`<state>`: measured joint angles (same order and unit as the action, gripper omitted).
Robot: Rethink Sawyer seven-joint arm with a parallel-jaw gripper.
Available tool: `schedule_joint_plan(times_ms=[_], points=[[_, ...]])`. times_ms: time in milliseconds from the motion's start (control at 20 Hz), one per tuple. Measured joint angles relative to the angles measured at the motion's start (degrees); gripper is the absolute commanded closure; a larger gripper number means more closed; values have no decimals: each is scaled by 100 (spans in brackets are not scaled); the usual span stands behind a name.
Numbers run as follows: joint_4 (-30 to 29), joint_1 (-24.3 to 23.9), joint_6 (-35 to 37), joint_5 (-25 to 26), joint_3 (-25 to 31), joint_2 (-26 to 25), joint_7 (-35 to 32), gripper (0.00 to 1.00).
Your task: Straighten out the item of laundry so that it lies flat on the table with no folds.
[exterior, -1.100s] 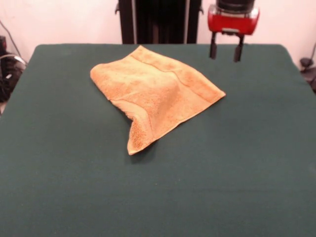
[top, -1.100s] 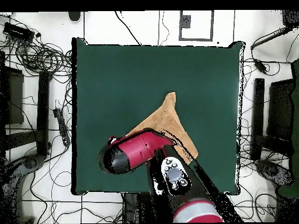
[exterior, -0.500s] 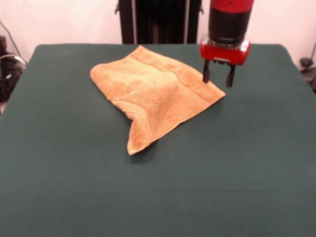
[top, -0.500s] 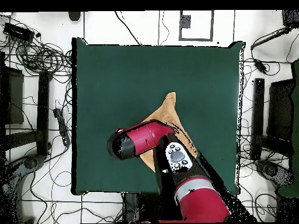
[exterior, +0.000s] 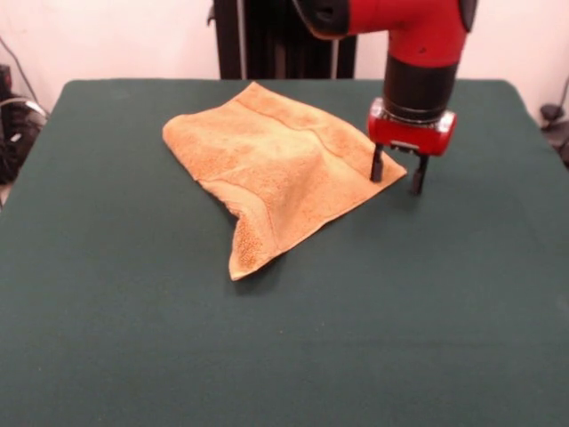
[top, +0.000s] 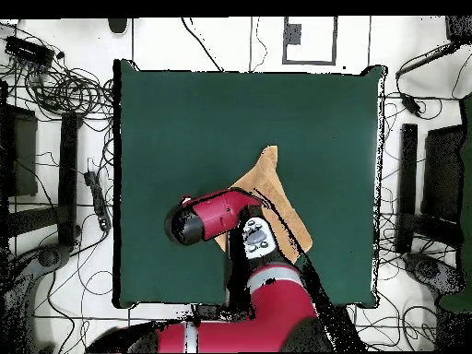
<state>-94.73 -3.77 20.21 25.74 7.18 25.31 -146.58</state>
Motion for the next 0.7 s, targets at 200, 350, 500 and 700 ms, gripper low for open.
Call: schedule_joint_plan(times_ms=[200,350,500,700], points=[[136,375,0,-444,-417,-101,-16,0],[157,541,-18,-786,-630,-150,-16,0],[155,579,-49,-971,-708,-176,-16,0],[155,617,-53,-1264,-804,-208,-16,100]])
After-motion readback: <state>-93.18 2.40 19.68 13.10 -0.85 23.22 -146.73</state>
